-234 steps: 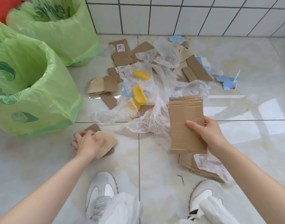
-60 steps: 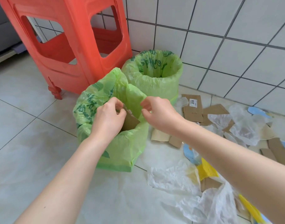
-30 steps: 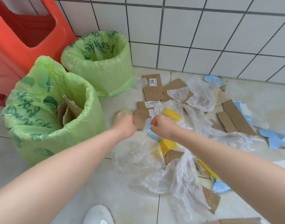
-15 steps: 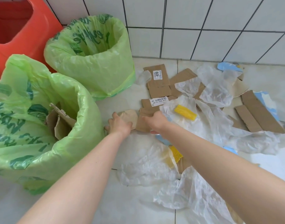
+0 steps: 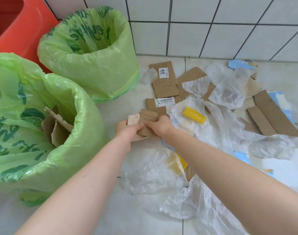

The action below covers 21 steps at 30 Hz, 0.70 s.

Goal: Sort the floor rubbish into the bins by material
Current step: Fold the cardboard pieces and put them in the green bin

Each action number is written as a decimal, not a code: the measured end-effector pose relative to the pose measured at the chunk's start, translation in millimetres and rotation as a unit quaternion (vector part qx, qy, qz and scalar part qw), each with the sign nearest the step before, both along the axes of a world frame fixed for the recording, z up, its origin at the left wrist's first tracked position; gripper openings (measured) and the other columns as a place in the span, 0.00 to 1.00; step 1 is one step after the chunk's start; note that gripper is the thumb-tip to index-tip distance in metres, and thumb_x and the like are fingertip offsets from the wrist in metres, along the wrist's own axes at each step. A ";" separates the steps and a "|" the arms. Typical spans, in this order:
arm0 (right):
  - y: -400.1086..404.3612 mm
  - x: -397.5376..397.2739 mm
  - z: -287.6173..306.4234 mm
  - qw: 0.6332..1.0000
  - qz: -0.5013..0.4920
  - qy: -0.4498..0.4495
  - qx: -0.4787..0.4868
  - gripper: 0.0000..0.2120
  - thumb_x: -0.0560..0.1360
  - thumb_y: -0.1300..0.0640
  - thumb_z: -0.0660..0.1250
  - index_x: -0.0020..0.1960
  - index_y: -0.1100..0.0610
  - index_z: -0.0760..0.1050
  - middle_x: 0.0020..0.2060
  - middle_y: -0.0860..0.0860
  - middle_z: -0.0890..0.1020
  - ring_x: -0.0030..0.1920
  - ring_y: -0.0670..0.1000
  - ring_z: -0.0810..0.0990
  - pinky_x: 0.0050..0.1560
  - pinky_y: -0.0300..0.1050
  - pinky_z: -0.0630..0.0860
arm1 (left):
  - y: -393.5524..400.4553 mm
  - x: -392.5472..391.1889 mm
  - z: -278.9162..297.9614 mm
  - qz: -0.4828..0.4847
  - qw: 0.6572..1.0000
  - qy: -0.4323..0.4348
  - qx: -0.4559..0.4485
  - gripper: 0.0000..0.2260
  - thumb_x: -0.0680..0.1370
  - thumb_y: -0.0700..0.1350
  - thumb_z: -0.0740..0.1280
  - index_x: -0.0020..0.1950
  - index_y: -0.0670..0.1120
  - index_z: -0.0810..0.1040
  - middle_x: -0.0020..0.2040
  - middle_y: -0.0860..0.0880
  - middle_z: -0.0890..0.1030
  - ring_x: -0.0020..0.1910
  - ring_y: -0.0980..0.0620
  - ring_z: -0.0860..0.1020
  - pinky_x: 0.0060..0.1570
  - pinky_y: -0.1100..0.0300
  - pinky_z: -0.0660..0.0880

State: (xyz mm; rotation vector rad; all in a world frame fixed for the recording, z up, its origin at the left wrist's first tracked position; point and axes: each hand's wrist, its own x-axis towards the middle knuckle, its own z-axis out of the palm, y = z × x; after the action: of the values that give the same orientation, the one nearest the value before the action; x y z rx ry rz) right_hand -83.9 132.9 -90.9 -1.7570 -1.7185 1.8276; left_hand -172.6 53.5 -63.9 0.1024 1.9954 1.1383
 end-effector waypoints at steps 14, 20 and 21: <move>3.6 173.5 93.6 0.995 -0.022 0.073 0.059 0.08 0.77 0.65 0.64 0.56 0.59 0.73 0.50 0.62 0.81 0.48 0.58 0.81 0.50 0.54 0.80 | -35.1 51.4 30.8 -0.116 0.990 -0.059 0.053 0.11 0.75 0.38 0.70 0.57 0.45 0.78 0.50 0.47 0.83 0.48 0.48 0.81 0.49 0.55 0.76; -28.1 292.3 93.8 0.995 -0.004 -0.038 0.092 0.07 0.74 0.66 0.63 0.51 0.62 0.75 0.42 0.58 0.79 0.42 0.53 0.77 0.46 0.52 0.77 | -42.9 115.2 45.4 -0.308 0.947 0.053 0.070 0.05 0.74 0.37 0.71 0.45 0.47 0.80 0.36 0.52 0.80 0.32 0.63 0.76 0.32 0.69 0.71; -38.4 309.2 93.5 0.994 -0.004 -0.056 0.095 0.06 0.73 0.66 0.63 0.48 0.61 0.75 0.41 0.57 0.79 0.40 0.52 0.77 0.44 0.52 0.76 | -43.7 126.9 47.8 -0.350 0.931 0.062 0.083 0.05 0.74 0.36 0.71 0.43 0.47 0.79 0.34 0.55 0.78 0.29 0.65 0.74 0.31 0.71 0.70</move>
State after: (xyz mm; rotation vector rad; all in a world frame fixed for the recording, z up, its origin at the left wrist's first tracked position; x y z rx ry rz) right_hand 225.3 94.6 2.6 -1.8160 -1.8541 1.5300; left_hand -45.7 9.8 -16.1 0.9174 1.7297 0.8299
